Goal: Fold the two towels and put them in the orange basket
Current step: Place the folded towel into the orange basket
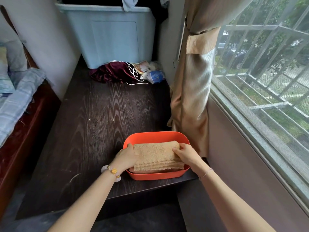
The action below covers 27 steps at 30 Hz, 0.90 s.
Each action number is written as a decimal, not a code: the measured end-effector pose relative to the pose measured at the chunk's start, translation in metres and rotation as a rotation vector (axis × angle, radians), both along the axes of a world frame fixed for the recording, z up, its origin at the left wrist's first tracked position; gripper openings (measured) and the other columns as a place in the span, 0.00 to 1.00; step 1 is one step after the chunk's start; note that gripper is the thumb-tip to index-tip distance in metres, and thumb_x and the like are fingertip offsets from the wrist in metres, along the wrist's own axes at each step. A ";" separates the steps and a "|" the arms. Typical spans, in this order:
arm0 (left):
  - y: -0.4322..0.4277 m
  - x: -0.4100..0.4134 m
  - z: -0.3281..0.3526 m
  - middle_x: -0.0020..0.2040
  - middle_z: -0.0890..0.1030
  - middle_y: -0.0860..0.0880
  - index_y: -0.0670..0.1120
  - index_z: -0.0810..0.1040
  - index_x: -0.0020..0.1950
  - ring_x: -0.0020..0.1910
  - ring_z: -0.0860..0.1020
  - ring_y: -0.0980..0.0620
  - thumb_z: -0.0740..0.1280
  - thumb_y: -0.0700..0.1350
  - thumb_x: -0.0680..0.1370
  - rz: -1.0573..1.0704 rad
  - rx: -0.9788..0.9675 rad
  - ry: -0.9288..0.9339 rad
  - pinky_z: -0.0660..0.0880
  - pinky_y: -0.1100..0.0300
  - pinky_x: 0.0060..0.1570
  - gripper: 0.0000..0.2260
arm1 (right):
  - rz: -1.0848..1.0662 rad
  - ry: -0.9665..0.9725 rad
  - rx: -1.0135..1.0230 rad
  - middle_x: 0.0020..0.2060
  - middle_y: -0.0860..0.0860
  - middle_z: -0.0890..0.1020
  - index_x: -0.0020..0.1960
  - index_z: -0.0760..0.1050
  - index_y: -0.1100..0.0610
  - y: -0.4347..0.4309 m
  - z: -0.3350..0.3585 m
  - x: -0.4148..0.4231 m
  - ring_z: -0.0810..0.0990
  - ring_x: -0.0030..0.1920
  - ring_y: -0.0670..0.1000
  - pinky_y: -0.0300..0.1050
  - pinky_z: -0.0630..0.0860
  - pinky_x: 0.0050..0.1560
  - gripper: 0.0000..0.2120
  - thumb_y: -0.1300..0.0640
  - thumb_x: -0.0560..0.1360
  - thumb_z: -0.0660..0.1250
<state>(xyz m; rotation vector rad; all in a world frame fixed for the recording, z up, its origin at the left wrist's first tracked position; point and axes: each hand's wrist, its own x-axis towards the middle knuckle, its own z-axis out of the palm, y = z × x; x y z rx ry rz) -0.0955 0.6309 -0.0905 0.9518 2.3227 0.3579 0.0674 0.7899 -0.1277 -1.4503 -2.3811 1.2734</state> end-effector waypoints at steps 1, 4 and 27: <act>-0.001 -0.005 0.000 0.34 0.72 0.51 0.43 0.58 0.72 0.31 0.70 0.55 0.57 0.47 0.78 -0.004 -0.006 0.002 0.63 0.62 0.26 0.23 | 0.001 0.014 -0.007 0.41 0.49 0.81 0.49 0.76 0.56 0.000 0.002 -0.001 0.80 0.43 0.50 0.45 0.76 0.46 0.09 0.51 0.76 0.62; -0.006 -0.015 0.001 0.45 0.78 0.47 0.44 0.65 0.68 0.40 0.76 0.51 0.60 0.47 0.76 -0.029 -0.019 0.007 0.70 0.59 0.35 0.21 | 0.003 0.008 -0.054 0.35 0.45 0.77 0.46 0.75 0.55 -0.002 0.000 -0.003 0.75 0.35 0.45 0.37 0.69 0.34 0.07 0.52 0.76 0.64; -0.006 0.002 -0.010 0.69 0.62 0.49 0.49 0.57 0.74 0.62 0.71 0.50 0.67 0.51 0.74 -0.182 0.058 0.042 0.71 0.57 0.58 0.32 | -0.039 -0.012 -0.157 0.35 0.46 0.77 0.49 0.73 0.56 -0.012 0.013 0.002 0.75 0.34 0.45 0.40 0.73 0.35 0.09 0.53 0.72 0.65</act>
